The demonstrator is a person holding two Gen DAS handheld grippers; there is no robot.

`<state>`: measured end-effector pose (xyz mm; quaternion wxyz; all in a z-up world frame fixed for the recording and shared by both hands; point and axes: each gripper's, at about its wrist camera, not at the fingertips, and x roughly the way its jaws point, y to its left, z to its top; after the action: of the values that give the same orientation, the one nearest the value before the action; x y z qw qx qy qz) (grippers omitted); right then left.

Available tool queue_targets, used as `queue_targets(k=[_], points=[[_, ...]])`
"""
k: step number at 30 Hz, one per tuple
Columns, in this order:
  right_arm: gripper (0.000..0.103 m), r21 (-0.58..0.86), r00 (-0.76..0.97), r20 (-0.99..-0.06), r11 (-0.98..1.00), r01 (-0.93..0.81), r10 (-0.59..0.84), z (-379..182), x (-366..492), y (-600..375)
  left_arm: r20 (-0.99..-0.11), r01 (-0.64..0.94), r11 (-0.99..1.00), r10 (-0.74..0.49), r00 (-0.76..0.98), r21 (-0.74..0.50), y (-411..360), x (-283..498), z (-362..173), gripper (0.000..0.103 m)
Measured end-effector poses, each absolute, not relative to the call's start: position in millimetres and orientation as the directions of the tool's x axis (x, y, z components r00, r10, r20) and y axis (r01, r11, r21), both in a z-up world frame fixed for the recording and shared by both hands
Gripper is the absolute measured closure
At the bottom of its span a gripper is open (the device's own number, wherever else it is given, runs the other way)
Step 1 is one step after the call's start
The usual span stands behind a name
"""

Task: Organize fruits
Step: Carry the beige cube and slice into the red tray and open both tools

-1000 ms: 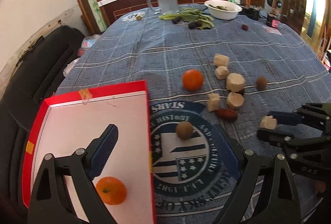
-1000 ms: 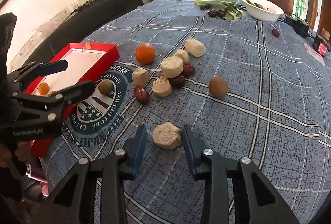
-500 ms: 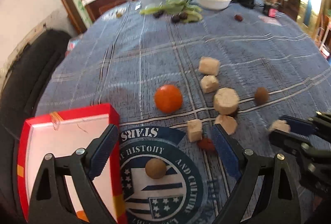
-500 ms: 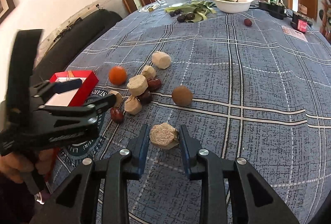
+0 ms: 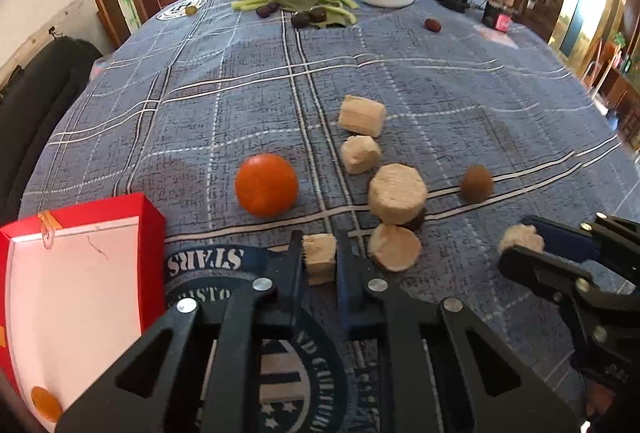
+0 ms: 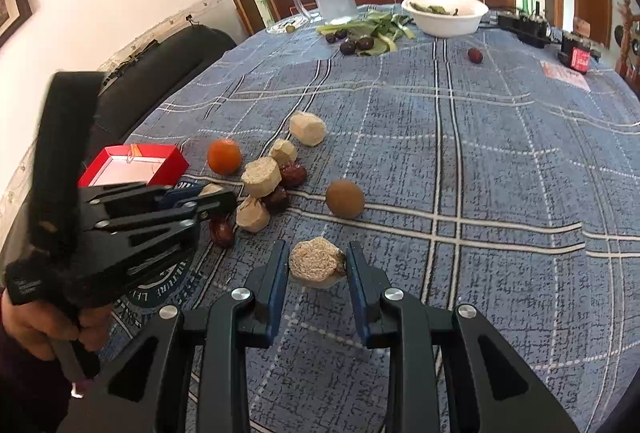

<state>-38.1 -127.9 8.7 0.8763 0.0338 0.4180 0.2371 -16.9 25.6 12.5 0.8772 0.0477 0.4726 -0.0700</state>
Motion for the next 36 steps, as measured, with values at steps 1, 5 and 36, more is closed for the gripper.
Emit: queue_targets(k=[1,5,36], points=[[0.075,0.254,0.545,-0.713,0.887,-0.386,0.442,10,-38,-128,-0.830,0.164,0.986,-0.084,0.552,0.009,27,-20,16,0.087],[0.075,0.248,0.576,-0.693,0.893,-0.375,0.434,13,-37,-132,-0.771,0.143,0.990,-0.096,0.630,-0.007,40,-52,46,0.087],[0.075,0.254,0.396,-0.633,0.662,-0.706,0.665,44,-91,79,-0.704,-0.236,0.972,0.170,0.690,0.003,226,-184,48,0.087]])
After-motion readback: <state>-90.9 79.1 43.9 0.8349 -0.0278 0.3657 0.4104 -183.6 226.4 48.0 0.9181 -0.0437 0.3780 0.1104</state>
